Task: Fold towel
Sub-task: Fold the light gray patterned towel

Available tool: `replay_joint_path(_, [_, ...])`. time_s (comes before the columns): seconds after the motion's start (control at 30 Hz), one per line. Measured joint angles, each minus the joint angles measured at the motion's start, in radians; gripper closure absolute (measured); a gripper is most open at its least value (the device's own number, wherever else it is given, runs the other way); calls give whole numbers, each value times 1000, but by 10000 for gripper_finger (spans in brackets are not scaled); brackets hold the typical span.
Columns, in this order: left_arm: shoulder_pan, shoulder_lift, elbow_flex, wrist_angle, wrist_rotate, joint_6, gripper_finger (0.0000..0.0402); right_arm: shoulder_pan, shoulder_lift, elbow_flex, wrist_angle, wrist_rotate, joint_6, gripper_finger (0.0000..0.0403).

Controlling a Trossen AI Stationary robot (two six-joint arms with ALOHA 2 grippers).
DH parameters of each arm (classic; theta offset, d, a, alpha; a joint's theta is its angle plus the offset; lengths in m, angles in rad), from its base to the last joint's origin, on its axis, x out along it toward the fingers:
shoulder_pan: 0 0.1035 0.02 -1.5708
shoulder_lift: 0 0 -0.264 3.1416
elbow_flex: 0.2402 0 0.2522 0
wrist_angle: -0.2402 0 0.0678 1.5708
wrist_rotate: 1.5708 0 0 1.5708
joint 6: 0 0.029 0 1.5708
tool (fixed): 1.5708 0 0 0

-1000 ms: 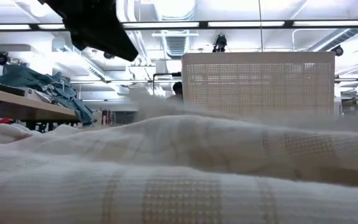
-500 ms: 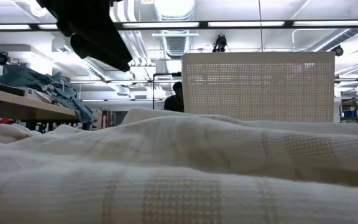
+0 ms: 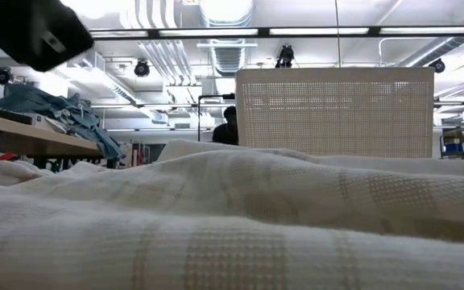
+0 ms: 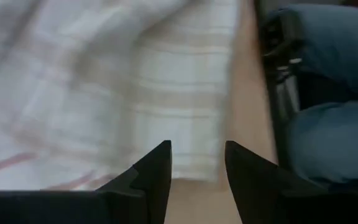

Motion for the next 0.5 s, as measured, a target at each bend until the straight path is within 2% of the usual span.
replay_joint_path(0.1, [-51,37,0,83,-41,5,261,21,27,-3,183,95,-93,196])
replay_joint_path(0.27, [-81,127,0,158,-101,20,252,18,131,-6,430,91,-188,205])
replay_joint_path(0.4, [-82,207,9,165,-103,17,245,18,220,-6,641,63,-271,206])
replay_joint_path(0.5, [-82,256,24,176,-103,17,241,18,263,-6,737,38,-280,207])
